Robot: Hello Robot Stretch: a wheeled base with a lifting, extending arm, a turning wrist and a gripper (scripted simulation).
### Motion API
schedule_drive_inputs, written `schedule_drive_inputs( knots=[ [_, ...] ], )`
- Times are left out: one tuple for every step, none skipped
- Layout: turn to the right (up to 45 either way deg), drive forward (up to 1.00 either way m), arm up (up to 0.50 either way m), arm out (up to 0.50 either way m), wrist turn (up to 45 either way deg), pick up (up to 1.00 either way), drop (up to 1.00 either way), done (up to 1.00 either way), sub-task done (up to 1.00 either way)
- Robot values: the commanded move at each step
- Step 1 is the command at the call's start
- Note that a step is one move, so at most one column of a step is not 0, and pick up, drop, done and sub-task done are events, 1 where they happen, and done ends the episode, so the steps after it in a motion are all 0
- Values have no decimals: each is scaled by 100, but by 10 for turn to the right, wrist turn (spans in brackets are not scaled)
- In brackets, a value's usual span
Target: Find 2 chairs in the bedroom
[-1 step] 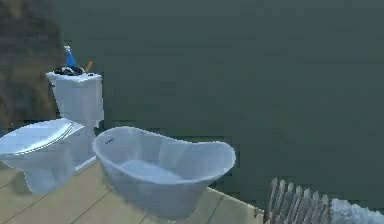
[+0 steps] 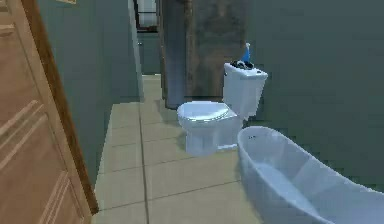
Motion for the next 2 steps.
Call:
schedule_drive_inputs(
  knots=[
    [-120, 0, 0, 0, 0, 0, 0, 0, 0],
    [0, 100, 0, 0, 0, 0, 0, 0, 0]
  ],
)
